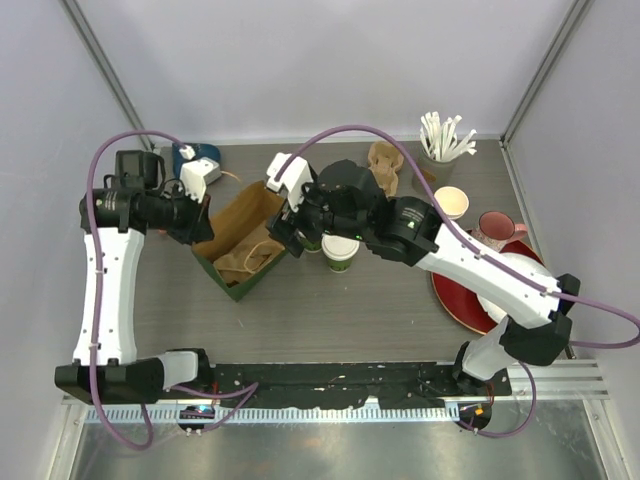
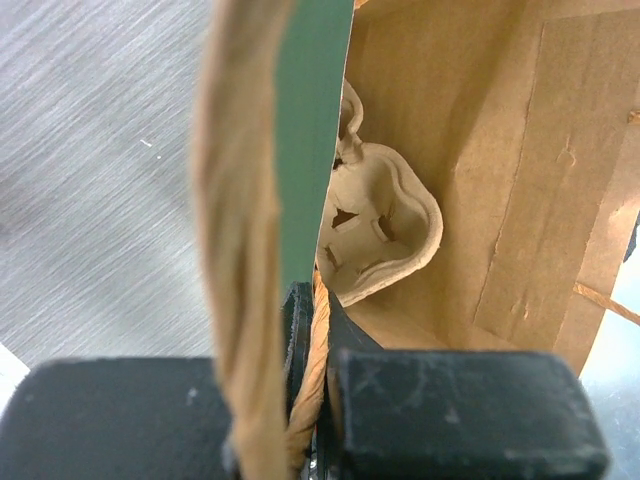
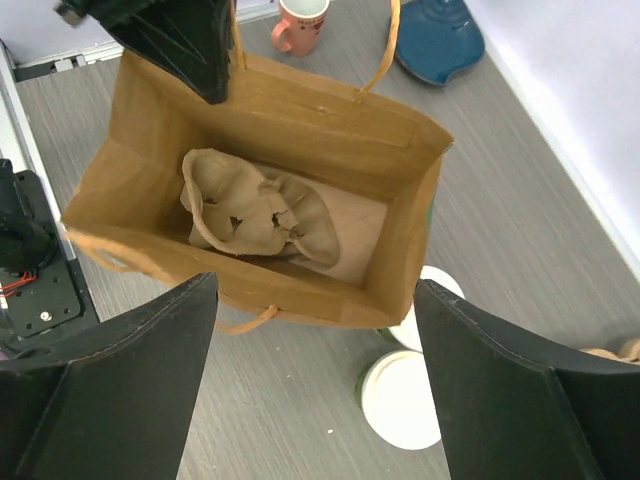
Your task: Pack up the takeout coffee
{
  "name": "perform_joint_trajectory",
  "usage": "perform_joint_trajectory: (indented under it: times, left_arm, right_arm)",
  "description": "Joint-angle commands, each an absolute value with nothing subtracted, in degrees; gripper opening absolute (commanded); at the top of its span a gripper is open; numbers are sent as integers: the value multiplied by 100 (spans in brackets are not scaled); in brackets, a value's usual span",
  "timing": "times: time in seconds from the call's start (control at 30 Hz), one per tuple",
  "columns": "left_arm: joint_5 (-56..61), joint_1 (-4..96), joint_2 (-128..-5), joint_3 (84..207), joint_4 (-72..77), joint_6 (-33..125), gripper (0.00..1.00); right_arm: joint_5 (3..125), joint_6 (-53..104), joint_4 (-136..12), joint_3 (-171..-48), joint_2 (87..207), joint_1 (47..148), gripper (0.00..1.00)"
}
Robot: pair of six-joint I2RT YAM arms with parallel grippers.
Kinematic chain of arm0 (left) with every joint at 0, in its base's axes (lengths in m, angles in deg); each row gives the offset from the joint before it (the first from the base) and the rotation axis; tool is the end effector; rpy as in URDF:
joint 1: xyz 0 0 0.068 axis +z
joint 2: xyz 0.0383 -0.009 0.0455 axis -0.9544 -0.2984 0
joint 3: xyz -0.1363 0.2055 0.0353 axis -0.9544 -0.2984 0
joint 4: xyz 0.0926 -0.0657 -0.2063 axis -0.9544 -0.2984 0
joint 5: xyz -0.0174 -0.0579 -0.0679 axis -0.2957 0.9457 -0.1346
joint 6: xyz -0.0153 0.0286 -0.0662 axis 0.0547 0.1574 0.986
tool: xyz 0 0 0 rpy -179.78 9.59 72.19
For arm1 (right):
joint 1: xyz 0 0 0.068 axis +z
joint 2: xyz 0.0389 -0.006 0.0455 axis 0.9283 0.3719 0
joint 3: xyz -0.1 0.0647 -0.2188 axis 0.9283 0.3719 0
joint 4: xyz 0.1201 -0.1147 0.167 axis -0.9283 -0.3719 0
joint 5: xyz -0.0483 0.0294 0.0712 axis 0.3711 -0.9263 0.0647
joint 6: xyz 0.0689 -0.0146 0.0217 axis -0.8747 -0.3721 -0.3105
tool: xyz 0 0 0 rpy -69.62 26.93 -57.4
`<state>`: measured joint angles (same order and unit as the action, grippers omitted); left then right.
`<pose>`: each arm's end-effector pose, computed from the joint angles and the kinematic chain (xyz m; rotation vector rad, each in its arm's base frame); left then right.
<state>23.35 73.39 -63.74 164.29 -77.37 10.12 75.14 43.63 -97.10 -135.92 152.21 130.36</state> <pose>0.1993 -0.0273 0.3583 0.6854 2.3803 -0.4737 0.1540 0.2846 0.4247 -1.1355 1.5871 0.5406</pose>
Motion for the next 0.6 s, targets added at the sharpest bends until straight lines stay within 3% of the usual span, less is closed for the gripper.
perform_joint_trajectory:
  times: [0.0,0.33,0.57]
  left_arm:
    - [2253,7316,-5823,16445,-8865,967,0]
    - [1119,6966,-4979,15935,-7925,538,0]
    - [30,6701,-4829,15707,-7363,493,0]
  right_arm:
    - [7381,4115,-9453,-13726,15454,13083,84]
    - [7556,3974,-8557,-12655,15683,13127,73]
    - [7811,3763,-7039,-11108,15622,13267,50]
